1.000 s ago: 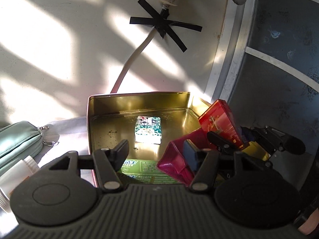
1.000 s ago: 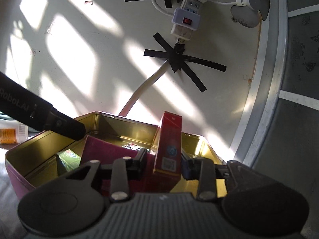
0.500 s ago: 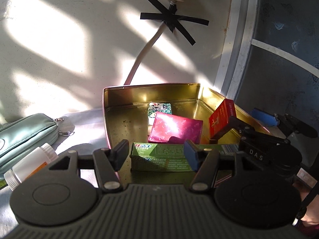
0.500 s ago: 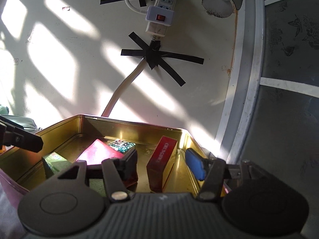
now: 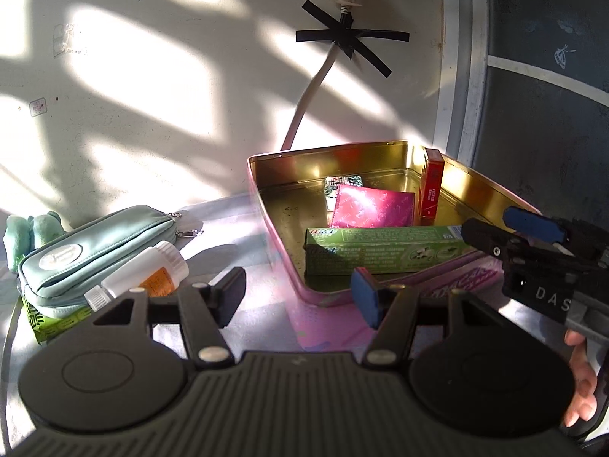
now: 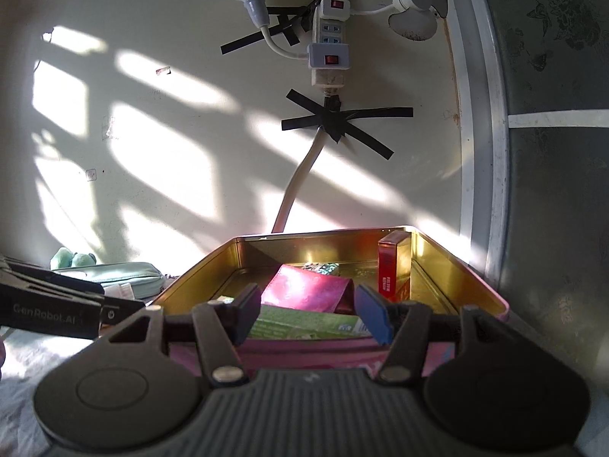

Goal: Organize objects
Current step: 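Move the right gripper to the white pill bottle and grasp it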

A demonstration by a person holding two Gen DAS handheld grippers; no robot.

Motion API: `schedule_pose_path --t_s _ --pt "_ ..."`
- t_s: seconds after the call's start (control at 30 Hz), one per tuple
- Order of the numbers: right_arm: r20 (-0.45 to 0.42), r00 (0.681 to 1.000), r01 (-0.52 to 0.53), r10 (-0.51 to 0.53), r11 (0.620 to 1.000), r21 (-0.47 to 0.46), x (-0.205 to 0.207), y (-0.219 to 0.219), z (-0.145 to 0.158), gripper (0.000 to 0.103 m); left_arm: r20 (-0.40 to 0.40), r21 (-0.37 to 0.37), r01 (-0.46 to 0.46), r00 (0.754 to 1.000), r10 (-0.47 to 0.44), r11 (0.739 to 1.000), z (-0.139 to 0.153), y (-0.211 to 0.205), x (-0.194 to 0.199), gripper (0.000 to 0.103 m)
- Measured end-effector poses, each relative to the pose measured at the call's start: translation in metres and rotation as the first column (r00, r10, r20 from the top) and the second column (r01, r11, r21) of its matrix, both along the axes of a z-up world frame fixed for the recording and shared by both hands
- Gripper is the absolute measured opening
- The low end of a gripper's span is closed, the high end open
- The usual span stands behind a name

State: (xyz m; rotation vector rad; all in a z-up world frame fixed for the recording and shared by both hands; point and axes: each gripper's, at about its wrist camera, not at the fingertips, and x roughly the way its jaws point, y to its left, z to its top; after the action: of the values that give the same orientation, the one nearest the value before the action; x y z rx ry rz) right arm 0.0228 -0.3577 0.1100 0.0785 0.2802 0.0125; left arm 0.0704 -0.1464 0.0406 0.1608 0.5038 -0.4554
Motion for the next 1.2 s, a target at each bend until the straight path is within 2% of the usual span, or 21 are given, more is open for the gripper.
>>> schedule_pose_path --t_s 0.3,0.63,0.73,0.83,0.9,1.0,1.07,1.13,1.2 --pt "-0.011 0.995 -0.095 0.095 0.995 -0.024 -0.002 0.044 0.005 0.057 -0.011 0.019 -0.129 0.992 0.129 0.991 -0.012 0.053 0.0 0.064" --pt "-0.048 0.979 -0.199 0.196 0.977 -0.071 0.006 0.096 0.001 0.057 -0.006 0.039 -0.27 0.963 0.27 0.962 -0.032 0.115 0.008 0.065" --pt "-0.067 0.97 -0.238 0.233 0.967 -0.087 0.011 0.112 -0.001 0.057 -0.019 0.048 -0.325 0.945 0.326 0.945 -0.043 0.141 0.013 0.065" --pt "-0.091 0.957 -0.284 0.276 0.954 -0.096 0.019 0.129 -0.005 0.057 -0.052 0.032 -0.402 0.914 0.403 0.915 -0.052 0.173 0.02 0.065" --pt "-0.109 0.943 -0.326 0.315 0.939 -0.106 0.028 0.146 -0.008 0.057 -0.08 -0.004 -0.459 0.886 0.458 0.888 -0.056 0.197 0.025 0.065" --pt "-0.132 0.924 -0.373 0.359 0.921 -0.109 0.049 0.166 -0.011 0.058 -0.128 -0.074 -0.497 0.865 0.486 0.865 -0.062 0.218 0.029 0.065" --pt "-0.155 0.914 -0.391 0.376 0.917 -0.082 0.07 0.175 -0.01 0.066 -0.161 -0.11 -0.492 0.866 0.473 0.864 -0.068 0.223 0.031 0.065" --pt "-0.16 0.906 -0.402 0.391 0.914 -0.044 0.095 0.181 -0.006 0.077 -0.143 -0.131 -0.477 0.877 0.459 0.869 -0.066 0.223 0.028 0.066" --pt "-0.167 0.907 -0.397 0.387 0.918 -0.028 0.121 0.187 -0.002 0.077 -0.124 -0.139 -0.451 0.891 0.437 0.882 -0.065 0.219 0.025 0.066"
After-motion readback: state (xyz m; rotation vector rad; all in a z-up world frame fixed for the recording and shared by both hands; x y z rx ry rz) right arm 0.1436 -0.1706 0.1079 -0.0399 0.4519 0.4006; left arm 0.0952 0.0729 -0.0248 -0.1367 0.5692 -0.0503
